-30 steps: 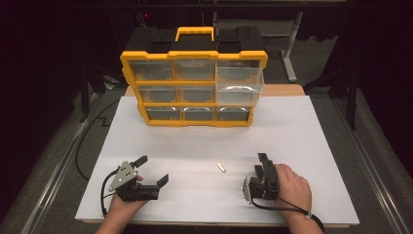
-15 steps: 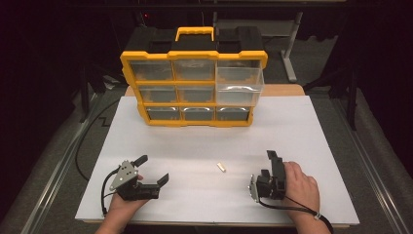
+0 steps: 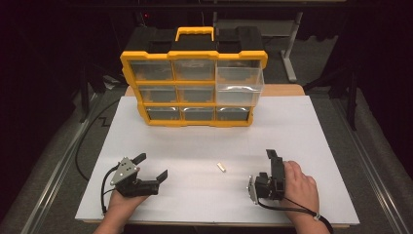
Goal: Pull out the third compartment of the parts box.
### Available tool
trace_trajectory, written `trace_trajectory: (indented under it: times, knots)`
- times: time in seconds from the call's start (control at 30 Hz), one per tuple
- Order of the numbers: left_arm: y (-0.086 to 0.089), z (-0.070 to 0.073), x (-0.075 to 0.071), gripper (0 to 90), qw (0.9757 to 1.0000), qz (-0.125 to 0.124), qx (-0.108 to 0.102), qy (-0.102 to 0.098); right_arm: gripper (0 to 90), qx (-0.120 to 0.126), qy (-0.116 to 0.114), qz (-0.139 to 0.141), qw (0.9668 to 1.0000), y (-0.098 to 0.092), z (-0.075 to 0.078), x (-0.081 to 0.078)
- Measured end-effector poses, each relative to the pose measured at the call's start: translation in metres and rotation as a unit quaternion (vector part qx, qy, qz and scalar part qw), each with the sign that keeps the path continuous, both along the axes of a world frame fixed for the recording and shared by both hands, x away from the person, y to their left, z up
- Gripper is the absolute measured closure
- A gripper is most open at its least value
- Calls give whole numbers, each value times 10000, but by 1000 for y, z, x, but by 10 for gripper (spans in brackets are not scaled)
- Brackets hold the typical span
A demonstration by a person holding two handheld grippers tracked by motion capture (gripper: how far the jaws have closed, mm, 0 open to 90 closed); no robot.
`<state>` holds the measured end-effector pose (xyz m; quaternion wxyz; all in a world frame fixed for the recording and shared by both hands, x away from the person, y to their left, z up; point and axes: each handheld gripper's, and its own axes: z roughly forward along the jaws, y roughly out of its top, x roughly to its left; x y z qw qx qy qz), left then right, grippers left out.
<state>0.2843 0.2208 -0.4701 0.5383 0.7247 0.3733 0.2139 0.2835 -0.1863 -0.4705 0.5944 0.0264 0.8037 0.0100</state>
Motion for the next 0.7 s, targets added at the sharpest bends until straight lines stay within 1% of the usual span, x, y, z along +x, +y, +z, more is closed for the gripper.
trace_trajectory:
  times: [0.07, 0.1, 0.17, 0.2, 0.27, 0.3, 0.37, 0.4, 0.43, 0.47, 0.5, 0.53, 0.57, 0.6, 0.63, 0.67, 0.7]
  knots:
    - [0, 1, -1, 2, 10000, 11, -25, -55, 0, 154, 25, -102, 9998, 0, 0, 0]
    - [1, 1, -1, 2, 10000, 21, -38, -58, 0, 201, -1, -81, 9998, 0, 1, 1]
    - [0, 0, -1, 1, 9999, 71, -79, -97, 0, 298, 57, -101, 9995, 0, 0, 1]
    - [-1, 0, -1, 1, 9999, 89, -77, -119, 0, 387, 127, -83, 9991, -1, 0, 2]
    - [-2, -1, 0, 2, 9999, 90, -83, -89, 0, 579, 205, -138, 9980, -2, -1, 3]
    - [-2, -2, 0, 2, 9999, 84, -69, -67, 0, 725, 265, -155, 9969, -4, 0, 3]
    - [-2, -2, 1, 1, 9999, 103, -94, -54, 0, 1112, 364, -211, 9929, -6, 1, 4]
    - [-1, -2, 1, 2, 9999, 115, -109, -42, 0, 1208, 420, -262, 9914, -8, 2, 5]
    - [0, -3, 2, 2, 9998, 132, -152, -26, 0, 1531, 513, -331, 9863, -11, 2, 8]
    - [0, -3, 2, 2, 9998, 144, -138, -16, 0, 1531, 513, -331, 9863, -11, 2, 8]
    - [1, -3, 3, 2, 9998, 173, -125, -6, 0, 1740, 580, -383, 9823, -13, 3, 9]
    - [2, -4, 3, 1, 9997, 208, -146, -1, 0, 2206, 796, -488, 9709, -17, 4, 10]
    - [4, -3, 2, 2, 9996, 232, -186, -5, 0, 2452, 871, -522, 9641, -19, 4, 10]
    - [4, -3, 2, 2, 9996, 232, -186, -5, 0, 2716, 948, -572, 9560, -21, 4, 10]
    - [4, -3, 2, 1, 9995, 245, -175, -33, 0, 2919, 1052, -611, 9487, -24, 5, 10]
    - [4, -3, 2, 1, 9995, 252, -176, -51, 0, 2919, 1052, -611, 9487, -24, 5, 10]
    - [5, -3, 2, 2, 9995, 244, -193, -48, 0, 3182, 1184, -669, 9382, -27, 5, 10]
